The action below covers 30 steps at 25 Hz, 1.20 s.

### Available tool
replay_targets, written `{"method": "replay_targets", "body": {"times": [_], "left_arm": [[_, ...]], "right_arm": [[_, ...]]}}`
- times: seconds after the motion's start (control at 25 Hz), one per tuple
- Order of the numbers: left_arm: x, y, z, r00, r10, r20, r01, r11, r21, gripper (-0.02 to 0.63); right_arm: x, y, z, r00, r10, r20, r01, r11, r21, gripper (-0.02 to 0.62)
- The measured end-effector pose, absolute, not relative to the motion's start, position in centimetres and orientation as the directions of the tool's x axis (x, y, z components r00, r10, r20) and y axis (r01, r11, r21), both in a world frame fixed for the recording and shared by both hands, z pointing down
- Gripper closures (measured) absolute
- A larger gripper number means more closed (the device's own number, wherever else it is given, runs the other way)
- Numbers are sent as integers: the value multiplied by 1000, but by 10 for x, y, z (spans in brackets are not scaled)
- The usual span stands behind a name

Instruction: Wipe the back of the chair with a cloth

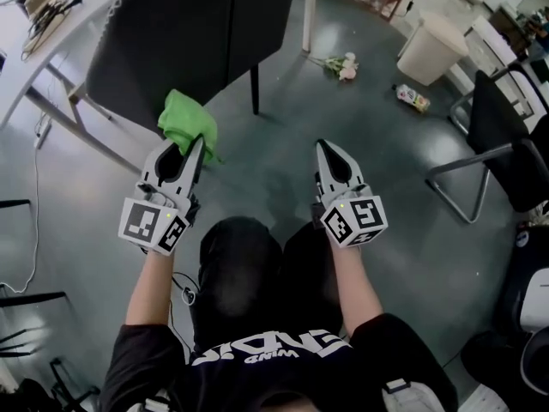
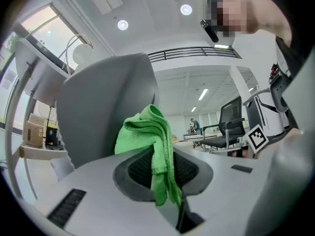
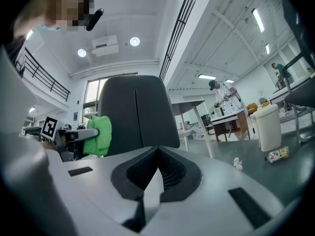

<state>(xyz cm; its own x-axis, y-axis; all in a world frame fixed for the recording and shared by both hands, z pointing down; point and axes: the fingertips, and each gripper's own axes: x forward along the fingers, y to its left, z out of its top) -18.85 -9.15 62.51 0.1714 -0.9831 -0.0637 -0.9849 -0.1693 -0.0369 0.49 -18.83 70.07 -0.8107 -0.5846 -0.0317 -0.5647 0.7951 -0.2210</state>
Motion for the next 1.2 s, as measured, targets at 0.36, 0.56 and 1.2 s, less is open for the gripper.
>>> {"method": "replay_targets", "body": {"times": [0.36,0.56,1.2], "left_arm": [[-224,-30,644,40,-999,8,-998,-41,-48,538],[-237,-38,669,16,-999,51,-998,-19,-64,538],[-210,-169,681,137,-989,48,-983,-142,-113,538]], "right_arm": [[5,-184,700,-814,-579,-36,-558,799,-222,598],[3,-183,701,-816,-578,-32,-558,799,-223,598],[5,-186,703,-806,-591,-19,-575,791,-208,598]]}}
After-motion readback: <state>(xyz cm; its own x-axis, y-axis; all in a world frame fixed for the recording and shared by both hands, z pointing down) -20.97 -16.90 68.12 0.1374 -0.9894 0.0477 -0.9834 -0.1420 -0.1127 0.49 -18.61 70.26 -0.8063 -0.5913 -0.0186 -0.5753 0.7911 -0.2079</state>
